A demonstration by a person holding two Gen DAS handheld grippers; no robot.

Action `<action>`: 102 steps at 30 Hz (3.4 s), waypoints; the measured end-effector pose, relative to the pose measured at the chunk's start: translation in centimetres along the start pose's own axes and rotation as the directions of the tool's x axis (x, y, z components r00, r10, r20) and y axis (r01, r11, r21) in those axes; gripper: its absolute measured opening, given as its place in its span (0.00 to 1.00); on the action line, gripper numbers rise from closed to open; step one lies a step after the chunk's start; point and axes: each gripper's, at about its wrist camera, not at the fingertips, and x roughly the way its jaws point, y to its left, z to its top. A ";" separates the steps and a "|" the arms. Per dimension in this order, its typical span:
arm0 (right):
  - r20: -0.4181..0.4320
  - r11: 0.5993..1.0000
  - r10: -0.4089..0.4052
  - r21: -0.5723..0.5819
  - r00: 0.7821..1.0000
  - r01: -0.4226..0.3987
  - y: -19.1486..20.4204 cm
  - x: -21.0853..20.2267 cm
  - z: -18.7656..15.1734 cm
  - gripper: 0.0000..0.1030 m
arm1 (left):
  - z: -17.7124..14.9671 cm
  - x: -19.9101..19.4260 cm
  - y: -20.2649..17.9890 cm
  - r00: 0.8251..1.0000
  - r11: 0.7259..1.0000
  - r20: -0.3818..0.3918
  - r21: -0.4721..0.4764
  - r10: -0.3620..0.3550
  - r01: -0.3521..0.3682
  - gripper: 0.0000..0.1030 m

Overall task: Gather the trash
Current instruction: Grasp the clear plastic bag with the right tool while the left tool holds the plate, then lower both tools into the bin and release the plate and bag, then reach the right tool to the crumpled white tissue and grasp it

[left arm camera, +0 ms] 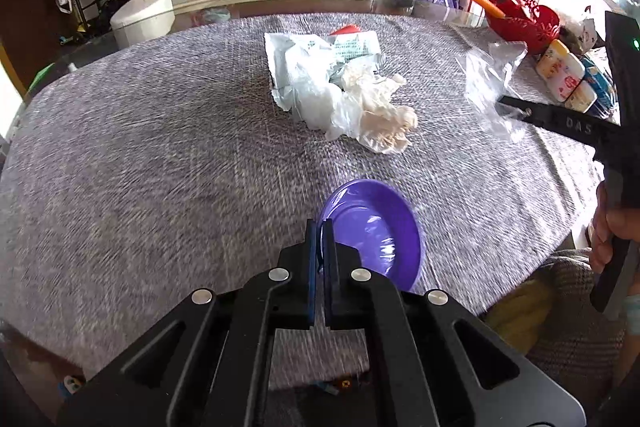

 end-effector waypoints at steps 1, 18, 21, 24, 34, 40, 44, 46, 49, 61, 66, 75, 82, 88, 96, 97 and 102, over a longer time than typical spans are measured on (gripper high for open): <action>0.003 1.000 0.003 0.000 1.000 -0.003 -0.1 -0.6 -0.3 0.12 | -0.3 -0.6 -0.1 1.000 1.000 0.007 0.000 0.002 -0.002 0.01; -0.014 0.989 0.091 -0.118 0.996 -0.093 5.0 -9.1 -10.9 0.12 | -10.3 -9.1 -2.4 0.999 1.000 0.053 0.010 0.013 -0.013 0.01; -0.042 0.987 0.094 -0.125 0.995 -0.098 5.3 -9.2 -13.1 0.12 | -12.6 -8.8 -2.8 1.000 1.000 0.024 0.011 0.007 -0.008 0.01; -0.081 0.987 0.093 -0.121 0.992 -0.103 5.6 -8.6 -15.1 0.12 | -14.7 -7.9 -3.2 1.000 1.000 -0.013 0.011 -0.002 0.003 0.01; -0.230 0.989 0.076 -0.104 0.970 -0.102 6.0 -4.4 -20.9 0.12 | -20.2 -2.4 -3.2 0.987 0.999 -0.158 -0.016 -0.033 0.031 0.01; -0.322 0.995 0.066 -0.054 0.944 -0.087 5.8 -0.9 -23.1 0.12 | -21.8 0.3 -3.0 0.975 0.998 -0.214 -0.037 -0.056 0.049 0.01; -0.380 0.997 0.064 -0.023 0.923 -0.079 5.8 1.2 -24.4 0.14 | -22.1 2.1 -2.2 0.964 0.994 -0.249 -0.080 -0.091 0.073 0.01; -0.397 0.997 0.064 -0.022 0.916 -0.079 6.1 1.9 -24.8 0.15 | -22.2 2.8 -2.1 0.958 0.991 -0.263 -0.094 -0.114 0.092 0.01; -0.412 0.996 0.060 -0.030 0.909 -0.080 6.3 2.7 -24.9 0.15 | -22.4 3.4 -2.2 0.953 0.989 -0.275 -0.101 -0.131 0.107 0.01; -0.389 0.997 0.074 0.032 0.918 -0.066 4.9 3.2 -23.9 0.56 | -21.9 3.8 -1.4 0.955 0.990 -0.275 -0.119 -0.107 0.076 0.35; -0.345 0.998 0.059 0.034 0.937 -0.051 4.3 1.8 -22.0 0.69 | -20.7 2.1 -0.9 0.969 0.994 -0.239 -0.105 -0.055 0.030 0.65; -0.181 1.000 0.026 0.011 0.983 -0.025 3.7 -3.1 -15.1 0.88 | -15.3 -2.1 -0.9 0.991 0.997 -0.136 -0.076 -0.016 0.005 0.92; -0.089 0.999 0.017 -0.027 0.996 -0.020 4.0 -4.0 -8.5 0.88 | -10.6 -3.3 -0.1 0.997 0.998 -0.078 -0.064 0.015 -0.020 0.92; -0.076 0.999 0.031 -0.039 0.997 -0.034 4.2 -1.7 -4.3 0.88 | -6.2 -2.5 1.4 0.998 0.995 -0.048 -0.077 0.052 -0.055 0.92; -0.051 0.996 0.048 -0.069 0.998 -0.051 5.2 2.1 -1.1 0.71 | -1.8 -0.6 2.9 0.997 0.994 -0.032 -0.082 0.072 -0.074 0.92; -0.053 0.995 0.058 -0.074 0.997 -0.062 5.4 2.8 -0.7 0.65 | -1.3 -0.4 2.8 0.997 0.994 -0.031 -0.077 0.072 -0.074 0.92; -0.076 0.991 0.097 -0.084 0.992 -0.104 6.2 5.5 0.4 0.59 | 0.6 0.7 2.3 0.998 0.997 -0.028 -0.050 0.064 -0.065 0.92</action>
